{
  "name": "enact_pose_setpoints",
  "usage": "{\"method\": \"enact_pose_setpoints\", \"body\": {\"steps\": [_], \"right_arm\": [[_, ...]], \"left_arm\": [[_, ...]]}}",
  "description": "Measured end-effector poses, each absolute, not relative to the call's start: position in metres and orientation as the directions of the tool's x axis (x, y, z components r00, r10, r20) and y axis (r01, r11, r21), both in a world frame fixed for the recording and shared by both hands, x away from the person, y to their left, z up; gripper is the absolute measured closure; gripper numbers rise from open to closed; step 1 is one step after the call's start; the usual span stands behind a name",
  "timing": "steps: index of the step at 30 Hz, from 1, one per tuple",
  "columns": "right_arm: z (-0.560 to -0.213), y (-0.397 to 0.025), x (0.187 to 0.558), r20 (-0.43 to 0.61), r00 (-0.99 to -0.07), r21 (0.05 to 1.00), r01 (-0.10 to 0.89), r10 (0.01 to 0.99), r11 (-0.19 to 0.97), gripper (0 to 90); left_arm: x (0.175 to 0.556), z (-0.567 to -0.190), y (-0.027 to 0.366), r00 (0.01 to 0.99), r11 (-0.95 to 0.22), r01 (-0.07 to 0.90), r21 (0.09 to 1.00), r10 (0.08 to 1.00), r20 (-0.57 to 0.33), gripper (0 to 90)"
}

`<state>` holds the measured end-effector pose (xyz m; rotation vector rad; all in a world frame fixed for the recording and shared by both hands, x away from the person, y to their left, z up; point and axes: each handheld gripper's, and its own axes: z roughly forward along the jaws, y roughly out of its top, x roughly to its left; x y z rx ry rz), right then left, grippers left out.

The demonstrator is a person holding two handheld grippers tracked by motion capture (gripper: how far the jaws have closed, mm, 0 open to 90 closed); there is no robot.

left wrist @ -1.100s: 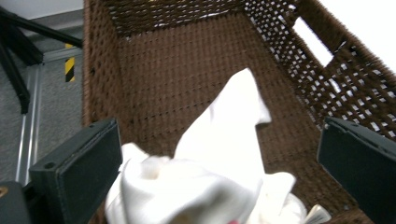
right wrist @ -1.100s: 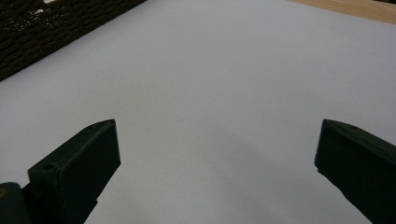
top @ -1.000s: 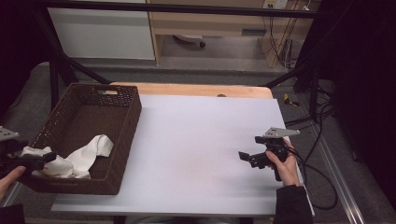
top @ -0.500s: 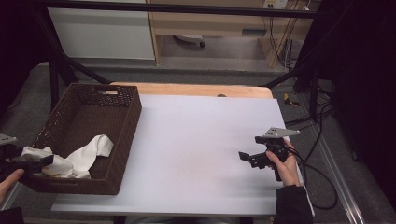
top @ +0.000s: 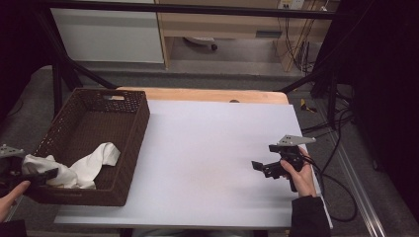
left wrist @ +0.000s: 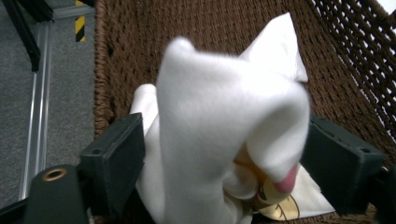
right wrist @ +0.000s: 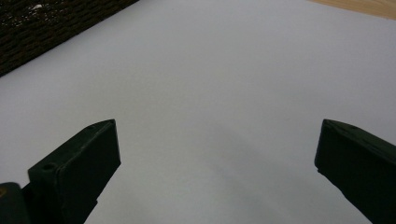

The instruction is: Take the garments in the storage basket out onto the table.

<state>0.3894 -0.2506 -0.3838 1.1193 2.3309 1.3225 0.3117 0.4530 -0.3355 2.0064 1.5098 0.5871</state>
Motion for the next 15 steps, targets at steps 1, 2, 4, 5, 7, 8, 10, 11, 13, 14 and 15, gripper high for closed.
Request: {"method": "enact_pose_setpoints", "body": {"steps": [1,2,4,5,7,8,10,11,13,14,15], "right_arm": [[-0.3839,-0.2506,0.3895,0.156,-0.68,0.812,0.501,0.716,0.3,0.8],[-0.3839,-0.2505,0.3893,0.157,-0.68,0.811,0.503,0.716,0.299,0.8],[-0.384,-0.2505,0.3894,0.154,-0.681,0.811,0.501,0.716,0.302,0.8],[-0.3841,-0.2504,0.3894,0.153,-0.681,0.81,0.501,0.716,0.303,0.8],[-0.3843,-0.2503,0.3896,0.152,-0.681,0.811,0.5,0.716,0.303,0.8],[-0.3843,-0.2503,0.3896,0.152,-0.681,0.811,0.5,0.716,0.303,0.8],[-0.3843,-0.25,0.3894,0.155,-0.68,0.809,0.503,0.717,0.302,0.8],[-0.3841,-0.2502,0.3892,0.155,-0.679,0.81,0.503,0.717,0.302,0.8],[-0.384,-0.2504,0.3892,0.154,-0.68,0.81,0.502,0.717,0.302,0.8],[-0.384,-0.2506,0.3893,0.154,-0.681,0.811,0.5,0.716,0.302,0.8],[-0.3839,-0.2506,0.3894,0.153,-0.68,0.812,0.5,0.717,0.3,0.8]], "left_arm": [[0.3119,-0.336,0.4524,0.271,-0.213,0.719,0.662,0.962,0.016,20.6],[0.3121,-0.3365,0.4522,0.272,-0.215,0.719,0.661,0.962,0.017,21.4],[0.3121,-0.3373,0.4522,0.272,-0.217,0.724,0.655,0.962,0.018,24.9],[0.3119,-0.3377,0.452,0.269,-0.216,0.725,0.653,0.963,0.02,25.9],[0.3116,-0.338,0.4517,0.267,-0.215,0.728,0.65,0.963,0.02,29.2],[0.3114,-0.338,0.4515,0.266,-0.216,0.728,0.65,0.964,0.022,29.2],[0.3111,-0.3385,0.4518,0.264,-0.214,0.732,0.647,0.964,0.021,33.9],[0.311,-0.3388,0.452,0.263,-0.212,0.734,0.645,0.965,0.018,38.3],[0.3108,-0.3397,0.4525,0.257,-0.208,0.738,0.642,0.966,0.018,40.2],[0.3107,-0.3401,0.4529,0.253,-0.203,0.743,0.637,0.967,0.014,42.6],[0.3106,-0.3404,0.4533,0.251,-0.2,0.747,0.634,0.968,0.009,46.2]]}}
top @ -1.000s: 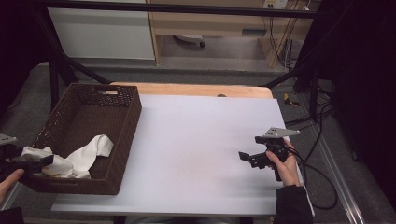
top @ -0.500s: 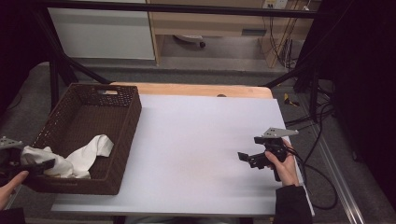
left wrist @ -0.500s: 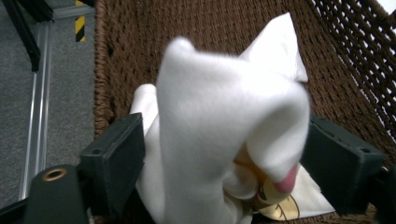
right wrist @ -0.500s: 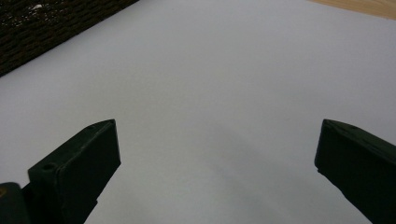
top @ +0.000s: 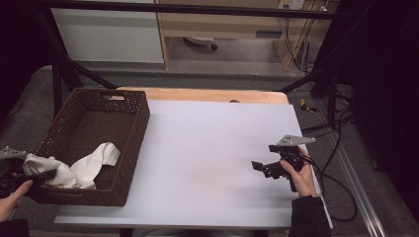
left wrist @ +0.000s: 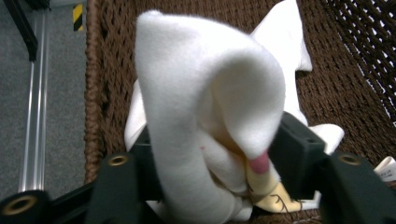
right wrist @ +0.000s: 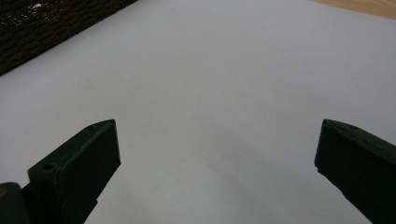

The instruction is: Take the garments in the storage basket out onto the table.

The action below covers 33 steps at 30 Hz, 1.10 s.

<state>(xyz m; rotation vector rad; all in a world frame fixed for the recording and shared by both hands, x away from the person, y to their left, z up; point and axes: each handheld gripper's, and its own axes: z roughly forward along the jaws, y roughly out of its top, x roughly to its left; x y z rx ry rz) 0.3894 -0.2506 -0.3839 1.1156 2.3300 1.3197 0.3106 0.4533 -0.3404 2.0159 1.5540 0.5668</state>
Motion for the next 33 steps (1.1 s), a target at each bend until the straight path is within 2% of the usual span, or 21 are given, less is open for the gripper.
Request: {"method": "enact_pose_setpoints", "body": {"steps": [1,8,12,19,33], "right_arm": [[-0.384,-0.251,0.389,0.153,-0.68,0.812,0.5,0.717,0.3,0.8],[-0.384,-0.251,0.389,0.151,-0.681,0.812,0.499,0.716,0.303,0.8],[-0.384,-0.251,0.389,0.154,-0.68,0.812,0.5,0.717,0.3,0.8],[-0.384,-0.251,0.389,0.154,-0.68,0.812,0.5,0.717,0.299,0.8],[-0.383,-0.251,0.389,0.156,-0.679,0.813,0.5,0.717,0.297,0.8]], "left_arm": [[0.31,-0.34,0.454,0.249,-0.194,0.749,0.634,0.969,0.003,46.2],[0.309,-0.339,0.455,0.251,-0.187,0.76,0.622,0.968,-0.015,62.6],[0.309,-0.338,0.455,0.259,-0.19,0.763,0.618,0.966,-0.023,66.7],[0.308,-0.336,0.456,0.271,-0.196,0.761,0.619,0.962,-0.029,71.0],[0.304,-0.325,0.459,0.285,-0.167,0.737,0.655,0.955,-0.077,73.0]]}}
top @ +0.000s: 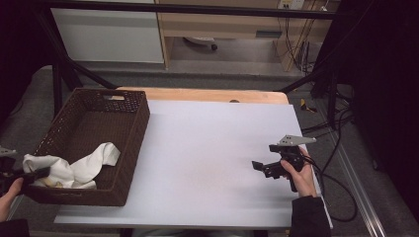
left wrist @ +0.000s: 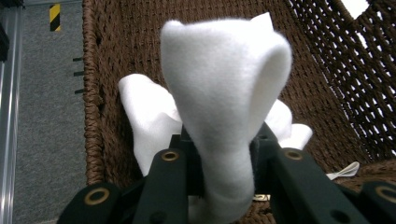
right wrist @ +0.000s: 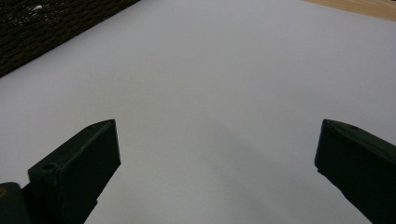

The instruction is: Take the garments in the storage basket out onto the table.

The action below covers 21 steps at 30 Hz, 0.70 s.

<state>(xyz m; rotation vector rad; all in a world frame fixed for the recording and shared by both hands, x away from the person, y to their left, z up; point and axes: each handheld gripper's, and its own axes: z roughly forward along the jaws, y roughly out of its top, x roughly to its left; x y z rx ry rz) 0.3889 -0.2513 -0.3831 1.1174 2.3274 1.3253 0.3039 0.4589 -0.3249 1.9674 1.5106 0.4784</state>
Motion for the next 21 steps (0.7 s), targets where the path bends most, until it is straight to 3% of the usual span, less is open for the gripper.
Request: {"method": "enact_pose_setpoints", "body": {"steps": [21], "right_arm": [[-0.382,-0.253,0.389,0.154,-0.678,0.815,0.498,0.719,0.295,0.8]], "left_arm": [[0.302,-0.301,0.45,0.324,-0.193,0.699,0.689,0.944,-0.065,73.6]]}}
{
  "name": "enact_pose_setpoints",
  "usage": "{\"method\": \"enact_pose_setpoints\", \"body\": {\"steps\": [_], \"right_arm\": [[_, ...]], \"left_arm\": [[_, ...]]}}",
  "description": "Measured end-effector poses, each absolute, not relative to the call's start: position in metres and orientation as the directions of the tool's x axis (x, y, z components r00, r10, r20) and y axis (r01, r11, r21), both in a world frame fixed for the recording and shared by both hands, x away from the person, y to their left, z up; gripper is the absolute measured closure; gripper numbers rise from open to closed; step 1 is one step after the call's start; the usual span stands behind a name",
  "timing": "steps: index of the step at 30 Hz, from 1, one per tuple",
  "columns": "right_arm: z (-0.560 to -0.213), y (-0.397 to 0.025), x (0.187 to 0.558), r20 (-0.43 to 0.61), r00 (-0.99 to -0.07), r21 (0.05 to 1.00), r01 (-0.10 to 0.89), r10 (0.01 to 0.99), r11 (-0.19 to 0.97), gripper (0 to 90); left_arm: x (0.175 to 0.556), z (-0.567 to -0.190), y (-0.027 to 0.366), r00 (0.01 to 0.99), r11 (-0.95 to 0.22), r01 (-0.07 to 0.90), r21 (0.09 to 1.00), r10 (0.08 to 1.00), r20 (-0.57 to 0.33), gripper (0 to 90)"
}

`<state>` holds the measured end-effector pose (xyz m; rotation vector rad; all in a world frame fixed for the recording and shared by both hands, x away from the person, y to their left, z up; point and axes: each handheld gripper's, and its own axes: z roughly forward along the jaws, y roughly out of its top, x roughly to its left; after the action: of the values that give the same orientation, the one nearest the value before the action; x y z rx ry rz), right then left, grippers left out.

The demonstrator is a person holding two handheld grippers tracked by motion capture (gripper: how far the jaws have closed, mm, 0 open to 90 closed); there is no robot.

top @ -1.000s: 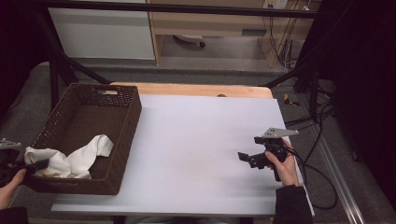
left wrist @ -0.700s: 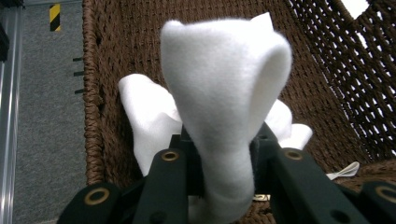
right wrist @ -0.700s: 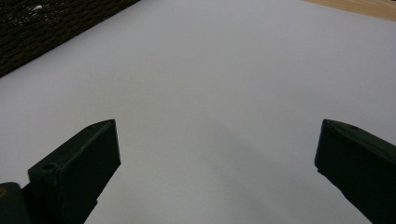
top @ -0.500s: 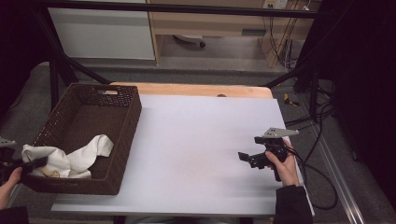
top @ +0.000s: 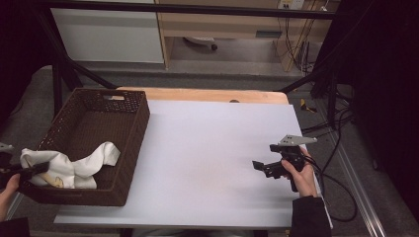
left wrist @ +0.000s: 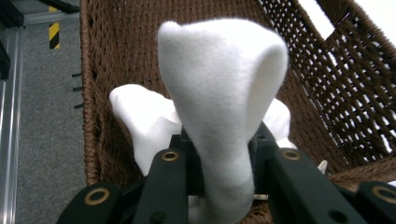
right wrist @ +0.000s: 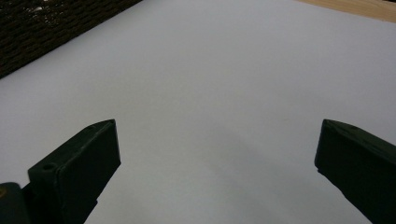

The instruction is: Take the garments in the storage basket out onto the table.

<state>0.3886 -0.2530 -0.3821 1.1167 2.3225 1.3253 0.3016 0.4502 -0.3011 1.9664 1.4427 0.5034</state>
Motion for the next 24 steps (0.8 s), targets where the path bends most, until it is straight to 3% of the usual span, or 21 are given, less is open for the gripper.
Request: {"method": "enact_pose_setpoints", "body": {"steps": [24], "right_arm": [[-0.381,-0.254,0.388,0.155,-0.678,0.817,0.497,0.719,0.292,0.8]], "left_arm": [[0.316,-0.26,0.442,0.379,-0.219,0.666,0.713,0.923,-0.07,73.8]]}}
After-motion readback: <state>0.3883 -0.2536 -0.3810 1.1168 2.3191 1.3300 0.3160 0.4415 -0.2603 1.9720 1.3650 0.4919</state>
